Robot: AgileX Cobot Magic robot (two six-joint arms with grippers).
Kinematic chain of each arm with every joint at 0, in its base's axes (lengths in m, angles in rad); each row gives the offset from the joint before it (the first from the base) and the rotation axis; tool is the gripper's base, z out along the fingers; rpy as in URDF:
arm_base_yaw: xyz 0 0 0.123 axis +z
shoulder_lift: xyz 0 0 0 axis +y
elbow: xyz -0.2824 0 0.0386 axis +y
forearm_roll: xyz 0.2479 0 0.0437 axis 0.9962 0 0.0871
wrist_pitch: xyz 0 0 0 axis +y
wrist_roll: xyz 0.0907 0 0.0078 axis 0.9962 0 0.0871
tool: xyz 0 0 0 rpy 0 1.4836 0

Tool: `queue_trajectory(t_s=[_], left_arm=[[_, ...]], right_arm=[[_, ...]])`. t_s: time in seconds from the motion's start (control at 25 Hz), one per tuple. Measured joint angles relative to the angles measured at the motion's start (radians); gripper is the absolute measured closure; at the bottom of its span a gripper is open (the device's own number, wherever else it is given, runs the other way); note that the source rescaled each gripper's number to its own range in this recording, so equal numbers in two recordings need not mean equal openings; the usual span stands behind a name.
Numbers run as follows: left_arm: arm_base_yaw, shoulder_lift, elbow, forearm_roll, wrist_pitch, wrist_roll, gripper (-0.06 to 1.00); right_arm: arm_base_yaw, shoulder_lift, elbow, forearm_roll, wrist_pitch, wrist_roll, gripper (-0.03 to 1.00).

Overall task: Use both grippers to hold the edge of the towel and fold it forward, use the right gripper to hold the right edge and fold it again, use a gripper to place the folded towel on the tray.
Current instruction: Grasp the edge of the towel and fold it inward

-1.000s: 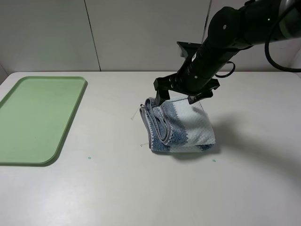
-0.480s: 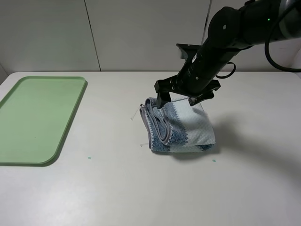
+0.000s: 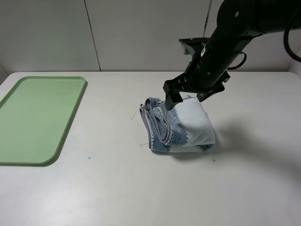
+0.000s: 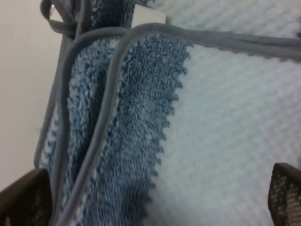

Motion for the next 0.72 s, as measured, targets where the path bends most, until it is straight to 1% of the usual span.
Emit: queue_trajectory(t_s=[0.28, 0.4, 0.72], left_arm=[[0.000, 0.000, 0.000, 0.000, 0.000, 0.000, -0.05], [0.000, 0.000, 0.000, 0.000, 0.000, 0.000, -0.05], [0.000, 0.000, 0.000, 0.000, 0.000, 0.000, -0.05]], right_arm=[[0.000, -0.130, 0.019, -0.016, 0.122, 0.000, -0.03], [0.000, -0.213, 0.086, -0.044, 0.132, 0.000, -0.03], [0.000, -0.466, 0.328, -0.105, 0.157, 0.000, -0.03]])
